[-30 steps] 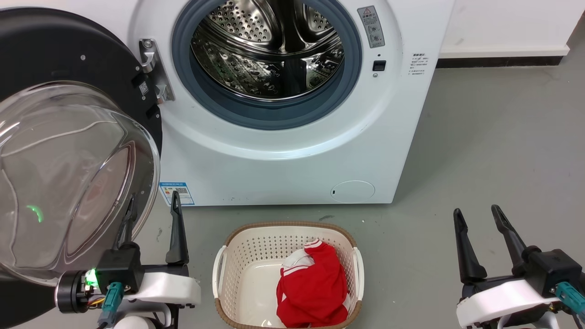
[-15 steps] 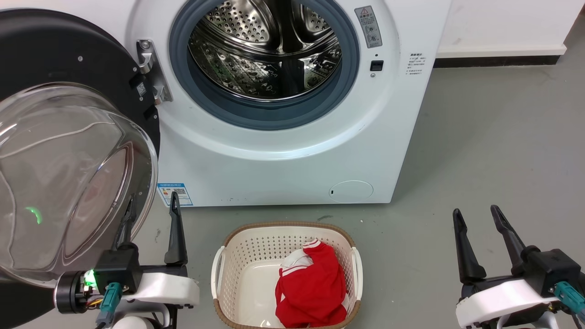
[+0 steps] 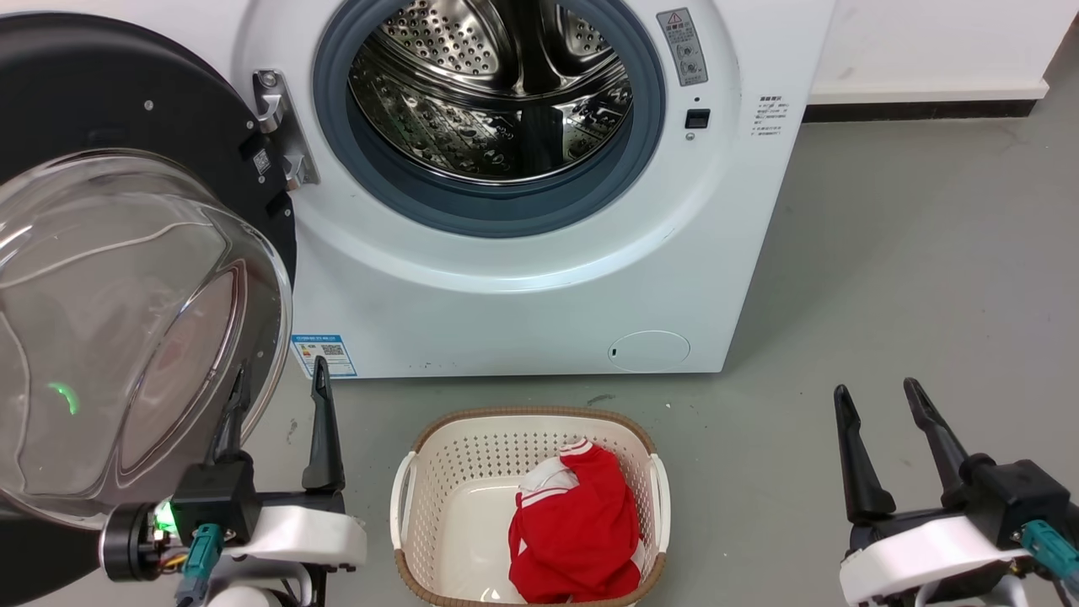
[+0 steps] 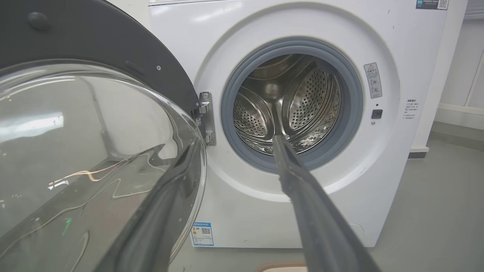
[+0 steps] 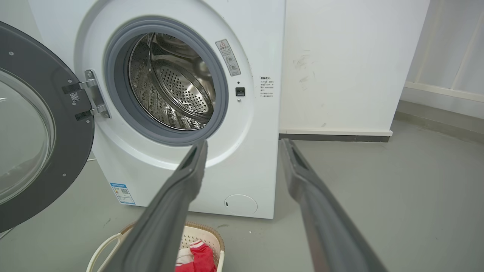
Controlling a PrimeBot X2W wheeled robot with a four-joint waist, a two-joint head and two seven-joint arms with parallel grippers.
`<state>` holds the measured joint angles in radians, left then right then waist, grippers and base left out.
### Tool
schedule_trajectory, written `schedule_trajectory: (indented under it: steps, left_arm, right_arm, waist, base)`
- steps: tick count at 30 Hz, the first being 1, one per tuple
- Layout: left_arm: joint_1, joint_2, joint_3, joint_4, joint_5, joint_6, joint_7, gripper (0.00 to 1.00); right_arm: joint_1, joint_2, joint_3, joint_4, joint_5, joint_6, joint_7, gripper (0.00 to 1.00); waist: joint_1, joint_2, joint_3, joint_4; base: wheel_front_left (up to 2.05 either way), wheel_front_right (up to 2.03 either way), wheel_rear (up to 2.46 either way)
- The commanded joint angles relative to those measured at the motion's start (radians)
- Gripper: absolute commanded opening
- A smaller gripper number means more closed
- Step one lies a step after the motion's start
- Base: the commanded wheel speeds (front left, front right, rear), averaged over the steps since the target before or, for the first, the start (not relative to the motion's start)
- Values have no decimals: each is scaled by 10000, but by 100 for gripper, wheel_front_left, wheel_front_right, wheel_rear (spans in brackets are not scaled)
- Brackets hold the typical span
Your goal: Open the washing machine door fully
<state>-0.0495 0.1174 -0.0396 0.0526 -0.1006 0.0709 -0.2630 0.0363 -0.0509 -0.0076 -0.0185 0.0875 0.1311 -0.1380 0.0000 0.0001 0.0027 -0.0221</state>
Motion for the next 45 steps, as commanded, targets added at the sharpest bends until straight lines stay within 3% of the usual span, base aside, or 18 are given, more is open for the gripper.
schedule_trajectory:
  steps: [1, 7, 25, 45]
  left_arm:
    - [9, -17, 17, 34, -2, -18, 4, 0]
    - [311, -81, -16, 539, -69, -21, 80, 0]
    - [63, -215, 365, 861, -3584, -489, 953, 0]
    - [-143, -340, 685, 1138, -6732, -912, 1722, 0]
  right_arm:
    - [13, 0, 0, 27, 6, 0, -16, 0]
    - [283, 1, 8, 500, 55, 0, 10, 0]
    - [-140, -181, -4, 968, 3817, -1, 405, 0]
    - [-524, -279, -103, 1401, 7095, -2, 829, 0]
  waist:
    - [0, -1, 5, -2]
    - [0, -1, 5, 0]
    - [0, -1, 5, 32]
    - [0, -1, 5, 67]
  base:
    - [0, 0, 0]
    - [0, 0, 0]
    - [0, 0, 0]
    - [0, 0, 0]
